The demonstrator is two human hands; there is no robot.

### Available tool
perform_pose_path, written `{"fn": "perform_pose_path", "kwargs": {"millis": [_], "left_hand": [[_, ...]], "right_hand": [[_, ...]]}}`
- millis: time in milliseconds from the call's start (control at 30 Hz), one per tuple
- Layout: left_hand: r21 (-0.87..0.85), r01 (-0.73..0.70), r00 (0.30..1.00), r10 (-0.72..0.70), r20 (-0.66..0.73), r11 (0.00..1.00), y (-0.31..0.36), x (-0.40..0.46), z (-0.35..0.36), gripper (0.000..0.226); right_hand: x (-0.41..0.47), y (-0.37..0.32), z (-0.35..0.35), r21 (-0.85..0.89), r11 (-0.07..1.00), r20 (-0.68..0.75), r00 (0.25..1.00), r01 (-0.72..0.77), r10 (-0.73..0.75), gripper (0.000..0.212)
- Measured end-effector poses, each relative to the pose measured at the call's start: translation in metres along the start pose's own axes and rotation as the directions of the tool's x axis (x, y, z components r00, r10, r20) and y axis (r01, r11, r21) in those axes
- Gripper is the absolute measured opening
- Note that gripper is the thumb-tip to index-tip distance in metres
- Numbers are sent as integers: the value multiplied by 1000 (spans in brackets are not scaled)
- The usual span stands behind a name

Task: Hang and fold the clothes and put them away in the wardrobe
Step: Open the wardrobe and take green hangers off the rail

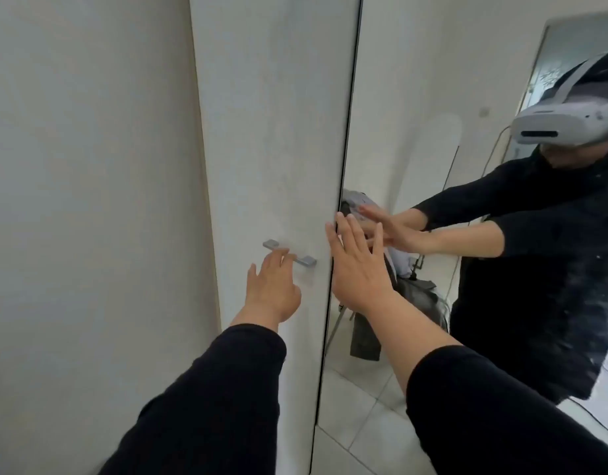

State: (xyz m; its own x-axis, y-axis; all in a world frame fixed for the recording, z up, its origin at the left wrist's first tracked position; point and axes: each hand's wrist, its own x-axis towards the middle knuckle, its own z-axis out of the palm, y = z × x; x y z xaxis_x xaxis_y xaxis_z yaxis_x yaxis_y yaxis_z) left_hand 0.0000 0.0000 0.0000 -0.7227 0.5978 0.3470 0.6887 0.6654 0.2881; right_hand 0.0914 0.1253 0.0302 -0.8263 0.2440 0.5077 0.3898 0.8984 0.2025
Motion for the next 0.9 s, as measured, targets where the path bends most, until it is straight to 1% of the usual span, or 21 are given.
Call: {"fn": "perform_pose_path", "kwargs": {"millis": [33, 133, 200, 300, 400, 467, 567, 667, 733, 833, 900], "left_hand": [[6, 28, 999, -29, 36, 1000, 1, 6, 3, 65], [-7, 75, 991, -73, 111, 997, 4, 23, 17, 69], [1, 68, 989, -67, 133, 998, 5, 34, 27, 69], [65, 49, 982, -60, 179, 997, 8, 47, 36, 72], [133, 73, 979, -96, 179, 988, 11, 55, 42, 70], [181, 70, 980, -101, 170, 981, 11, 58, 40, 69], [203, 29, 976, -71, 206, 979, 7, 57, 32, 69], [182, 16, 977, -54, 204, 983, 0, 50, 22, 67], [150, 15, 983, -42, 179, 989, -9, 42, 19, 65], [113, 1, 988, -19, 156, 994, -30, 25, 9, 61], [84, 14, 989, -25, 142, 996, -44, 15, 2, 57]], "right_hand": [[7, 1, 5, -32, 999, -24, 1000, 1, -2, 73], [21, 4, 19, -57, 998, -56, 998, 0, -4, 70], [24, 5, 29, -116, 993, -80, 996, 16, -26, 68], [22, 10, 40, -193, 981, -93, 994, 29, -48, 68], [22, 12, 42, -212, 976, -93, 994, 41, -62, 69], [23, 11, 42, -189, 982, -101, 994, 25, -44, 70], [24, 2, 43, -168, 986, -98, 995, 8, -25, 69], [23, -9, 45, -167, 986, -136, 990, 6, -29, 68], [17, -15, 46, -121, 993, -180, 983, 11, -33, 69], [11, -34, 37, -3, 996, -253, 964, 89, -86, 72], [15, -51, 24, 97, 980, -356, 926, 172, -127, 71]]}}
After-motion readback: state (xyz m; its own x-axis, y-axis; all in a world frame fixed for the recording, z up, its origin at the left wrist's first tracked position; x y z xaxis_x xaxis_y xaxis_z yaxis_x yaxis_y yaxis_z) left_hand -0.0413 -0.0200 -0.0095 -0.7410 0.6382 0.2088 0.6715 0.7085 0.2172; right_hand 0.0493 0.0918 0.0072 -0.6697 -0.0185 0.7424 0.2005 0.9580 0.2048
